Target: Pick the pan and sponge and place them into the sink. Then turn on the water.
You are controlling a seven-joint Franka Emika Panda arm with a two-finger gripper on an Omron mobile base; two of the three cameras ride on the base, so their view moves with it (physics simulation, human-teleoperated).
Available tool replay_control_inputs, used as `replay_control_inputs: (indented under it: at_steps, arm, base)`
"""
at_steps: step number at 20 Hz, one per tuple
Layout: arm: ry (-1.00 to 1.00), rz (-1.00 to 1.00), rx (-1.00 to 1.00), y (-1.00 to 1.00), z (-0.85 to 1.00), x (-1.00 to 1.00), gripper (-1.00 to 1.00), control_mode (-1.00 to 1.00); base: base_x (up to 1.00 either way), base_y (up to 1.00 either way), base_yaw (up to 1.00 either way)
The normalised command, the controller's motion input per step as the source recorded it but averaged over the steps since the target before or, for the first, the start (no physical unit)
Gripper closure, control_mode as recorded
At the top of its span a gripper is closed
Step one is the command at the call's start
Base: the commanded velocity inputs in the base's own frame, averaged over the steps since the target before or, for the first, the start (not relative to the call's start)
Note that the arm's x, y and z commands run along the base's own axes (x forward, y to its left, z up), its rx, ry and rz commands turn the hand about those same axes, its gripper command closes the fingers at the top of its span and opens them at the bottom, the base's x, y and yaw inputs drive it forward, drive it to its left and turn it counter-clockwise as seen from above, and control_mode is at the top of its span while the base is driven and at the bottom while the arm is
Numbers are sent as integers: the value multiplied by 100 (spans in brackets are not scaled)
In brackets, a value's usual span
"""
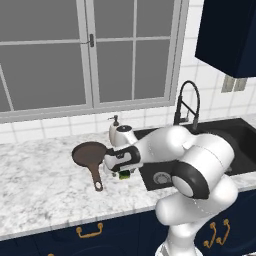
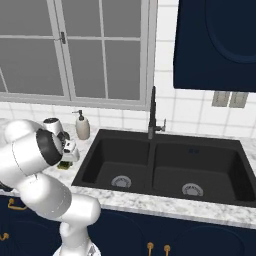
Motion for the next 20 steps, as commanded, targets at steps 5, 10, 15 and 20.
replay_control_inputs:
  at_steps: [5,10,15,20]
  arm:
    - [0,0,-1,0,-17,0,-100,-100]
    - [0,0,-4,0,-49,0,-100,-100]
    - [0,0,-2,0,-37,18,100,-100]
    - [0,0,-1,-43,-36,-3,100,-100]
  base:
    - [0,0,0]
    - [0,0,0]
    - [0,0,0]
    - [0,0,0]
